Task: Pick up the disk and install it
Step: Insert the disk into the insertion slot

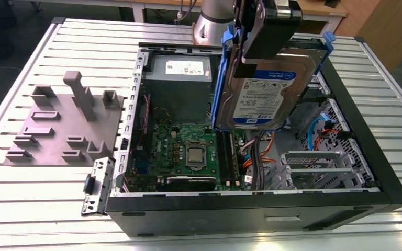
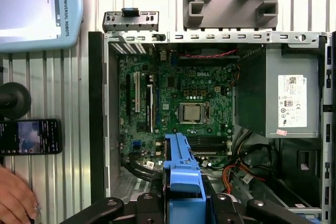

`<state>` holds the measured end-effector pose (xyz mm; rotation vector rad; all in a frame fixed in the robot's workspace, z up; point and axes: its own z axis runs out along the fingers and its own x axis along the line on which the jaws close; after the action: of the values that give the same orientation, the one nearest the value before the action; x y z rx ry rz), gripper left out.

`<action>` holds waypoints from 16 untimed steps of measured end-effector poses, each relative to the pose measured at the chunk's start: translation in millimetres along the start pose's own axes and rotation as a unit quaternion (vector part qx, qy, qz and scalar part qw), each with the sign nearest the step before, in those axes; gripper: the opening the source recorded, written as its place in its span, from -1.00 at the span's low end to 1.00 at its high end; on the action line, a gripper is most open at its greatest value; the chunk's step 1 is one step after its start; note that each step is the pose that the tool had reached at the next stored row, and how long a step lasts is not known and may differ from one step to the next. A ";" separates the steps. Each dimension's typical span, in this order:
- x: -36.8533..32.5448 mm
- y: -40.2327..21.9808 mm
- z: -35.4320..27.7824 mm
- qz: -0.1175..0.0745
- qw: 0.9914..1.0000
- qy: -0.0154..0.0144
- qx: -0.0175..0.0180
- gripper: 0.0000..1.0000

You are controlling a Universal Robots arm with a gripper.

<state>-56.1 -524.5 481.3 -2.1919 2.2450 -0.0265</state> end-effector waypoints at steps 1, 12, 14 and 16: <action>0.1 0.0 0.0 0.000 1.000 0.000 0.000 -0.27; 7.6 -8.5 1.2 0.000 1.000 0.000 0.000 -0.27; 7.8 -15.5 1.7 0.000 1.000 0.000 0.000 -0.27; 7.8 -21.7 2.2 0.000 1.000 0.000 0.000 -0.27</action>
<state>-34.5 -532.8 479.4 -2.1918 2.2450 -0.0266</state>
